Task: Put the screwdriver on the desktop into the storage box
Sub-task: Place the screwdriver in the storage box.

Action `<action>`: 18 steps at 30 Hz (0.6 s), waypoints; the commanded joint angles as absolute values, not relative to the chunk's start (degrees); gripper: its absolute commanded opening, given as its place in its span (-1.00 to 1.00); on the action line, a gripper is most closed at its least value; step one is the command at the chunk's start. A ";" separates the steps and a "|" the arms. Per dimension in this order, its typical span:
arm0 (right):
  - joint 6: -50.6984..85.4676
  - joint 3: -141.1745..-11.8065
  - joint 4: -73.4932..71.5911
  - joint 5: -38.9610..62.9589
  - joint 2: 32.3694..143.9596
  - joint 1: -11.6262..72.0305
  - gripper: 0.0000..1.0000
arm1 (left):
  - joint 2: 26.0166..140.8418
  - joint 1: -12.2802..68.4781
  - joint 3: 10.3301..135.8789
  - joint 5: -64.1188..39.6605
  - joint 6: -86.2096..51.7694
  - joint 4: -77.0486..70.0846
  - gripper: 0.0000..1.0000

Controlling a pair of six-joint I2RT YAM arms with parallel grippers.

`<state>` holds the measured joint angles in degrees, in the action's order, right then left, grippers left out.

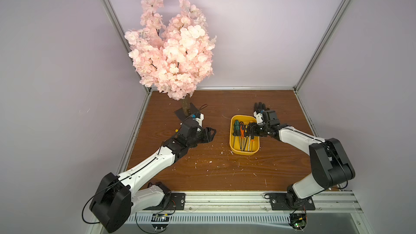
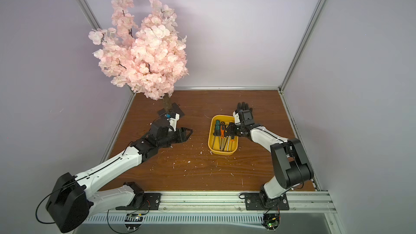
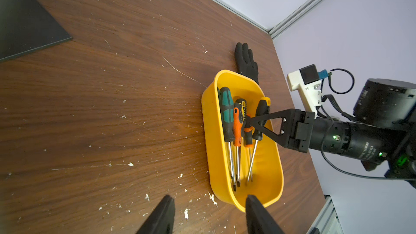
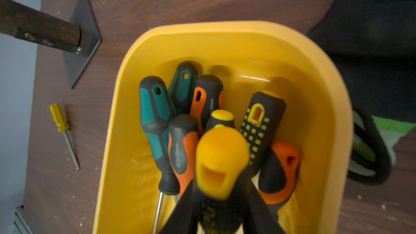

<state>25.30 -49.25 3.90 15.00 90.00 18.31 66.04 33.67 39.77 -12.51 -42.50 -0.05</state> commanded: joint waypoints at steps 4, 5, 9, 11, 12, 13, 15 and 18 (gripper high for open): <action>24.06 -50.95 5.58 12.99 88.82 18.13 -0.12 | 66.04 33.55 39.47 -11.50 -43.07 0.79 0.09; 24.03 -51.21 5.86 13.03 88.64 18.12 -0.11 | 66.15 33.44 39.48 -11.34 -43.11 0.79 0.09; 24.08 -52.08 6.64 13.39 87.27 18.19 -0.08 | 66.59 32.64 39.29 -11.14 -43.60 0.31 0.09; 24.22 -52.18 6.61 13.43 85.96 18.22 -0.07 | 67.04 32.03 39.56 -11.39 -43.69 0.35 0.08; 24.27 -52.12 6.51 13.52 85.21 18.25 -0.07 | 67.45 31.71 39.76 -11.54 -43.71 0.42 0.08; 24.32 -52.09 6.52 13.62 84.36 18.21 -0.07 | 67.87 31.49 39.97 -11.60 -43.74 0.56 0.09; 24.22 -51.89 6.33 13.99 82.81 18.19 -0.06 | 68.67 31.19 40.53 -11.41 -43.86 0.88 0.09; 24.26 -51.50 6.00 14.43 80.58 18.18 -0.03 | 69.66 30.98 41.31 -10.96 -44.18 1.39 0.09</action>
<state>24.86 -50.35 6.35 13.85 83.33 18.28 68.82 31.75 39.70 -11.77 -43.62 0.30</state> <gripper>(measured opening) 0.480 0.543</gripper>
